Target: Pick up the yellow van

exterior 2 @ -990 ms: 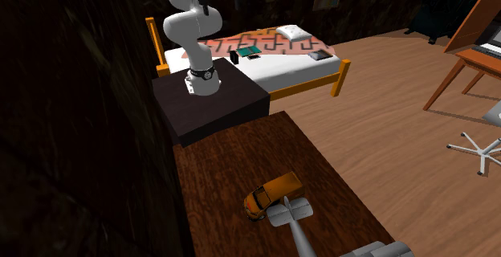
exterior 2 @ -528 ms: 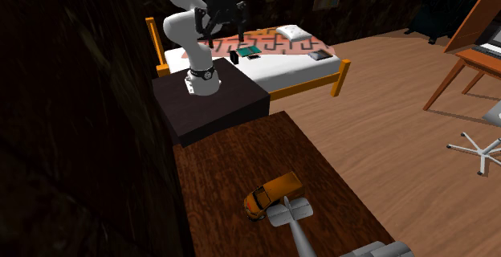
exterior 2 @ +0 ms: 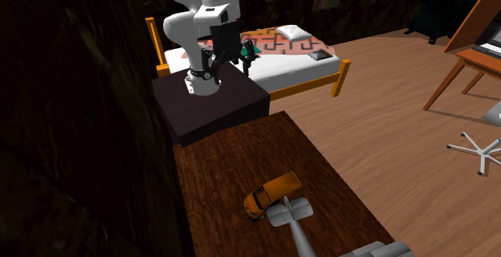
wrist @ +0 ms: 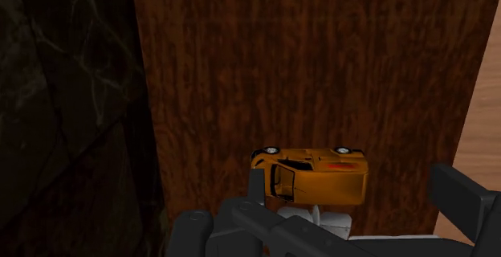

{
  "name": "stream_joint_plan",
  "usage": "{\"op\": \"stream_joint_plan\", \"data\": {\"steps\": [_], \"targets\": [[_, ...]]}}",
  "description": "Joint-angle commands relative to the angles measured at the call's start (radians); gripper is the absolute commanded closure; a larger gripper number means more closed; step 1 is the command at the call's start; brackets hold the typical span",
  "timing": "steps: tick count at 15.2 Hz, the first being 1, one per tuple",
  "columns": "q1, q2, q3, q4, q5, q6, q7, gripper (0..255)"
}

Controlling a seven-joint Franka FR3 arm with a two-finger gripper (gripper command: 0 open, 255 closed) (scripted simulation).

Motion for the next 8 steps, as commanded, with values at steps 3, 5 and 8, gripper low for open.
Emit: {"op": "stream_joint_plan", "data": {"steps": [3,5,8], "targets": [[0.006,0.137,-0.026,-0.003,0.008,0.155,-0.027,0],[0.01,0.213,-0.039,0.007,0.019,0.225,-0.045,0],[0.018,0.331,-0.058,0.035,0.046,0.324,-0.079,0]]}}
